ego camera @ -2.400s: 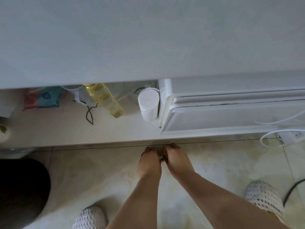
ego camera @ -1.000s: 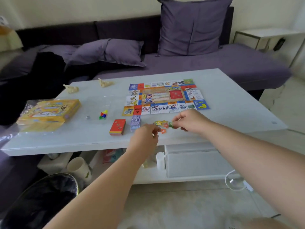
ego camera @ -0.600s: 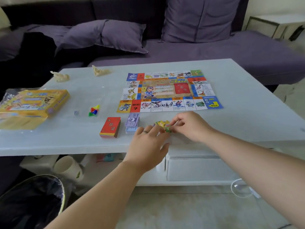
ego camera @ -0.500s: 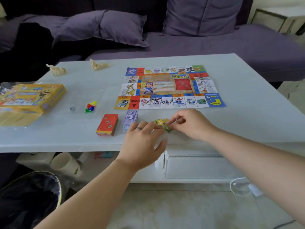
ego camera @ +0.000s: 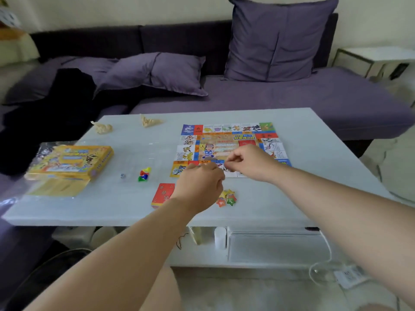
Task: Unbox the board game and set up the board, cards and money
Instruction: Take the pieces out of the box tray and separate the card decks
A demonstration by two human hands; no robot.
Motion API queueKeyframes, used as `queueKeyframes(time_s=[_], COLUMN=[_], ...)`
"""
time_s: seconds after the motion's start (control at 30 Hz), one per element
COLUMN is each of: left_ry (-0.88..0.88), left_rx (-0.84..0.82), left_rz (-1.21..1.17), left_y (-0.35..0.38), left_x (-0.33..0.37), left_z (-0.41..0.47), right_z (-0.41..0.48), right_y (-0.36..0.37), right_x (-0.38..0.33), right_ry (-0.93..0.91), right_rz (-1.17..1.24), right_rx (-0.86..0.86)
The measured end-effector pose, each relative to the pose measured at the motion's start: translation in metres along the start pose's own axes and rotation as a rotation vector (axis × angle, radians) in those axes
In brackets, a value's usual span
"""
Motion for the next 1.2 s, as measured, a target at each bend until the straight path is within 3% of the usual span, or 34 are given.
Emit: queueKeyframes(time_s=[0.1,0.27,0.57,0.83,1.1,1.2], left_ry=[-0.127,-0.296,-0.48,-0.582,-0.673,-0.622], left_rx=[-0.096,-0.071,0.0,0.048,-0.038,-0.066], left_rz=[0.008,-0.143,-0.355,-0.395,-0.404,-0.443], left_y=[-0.017,-0.044,-0.064,-0.056,-0.011,0.008], left_x=[-0.006,-0.026,-0.077,-0.147,-0.214,-0.233], left_z=[-0.018,-0.058,-0.135,-0.142,-0.118,-0.098], right_z=[-0.017,-0.039,-0.043,0.015,0.094,0.128], right_y=[0.002,0.017,0.066,0.084,0.121,0.129], right_x=[-0.028,-0.066,-0.133,-0.159,-0.144,-0.135], right_ry=[-0.035,-0.054,-0.113,-0.109,-0.049,-0.02], right_rz=[-0.048,-0.072,-0.157,-0.239,-0.401,-0.506], right_rx=[-0.008,0.05,0.007,-0.054,-0.173,-0.234])
Point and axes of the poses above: each hand's wrist, its own z-axis towards the middle knuckle, its own y-axis out of the palm, x = y × z, the point moved 2 cm from there along z, towards the middle knuckle, and after that the axes turned 13 degrees about -x, right-handed, at the moved point
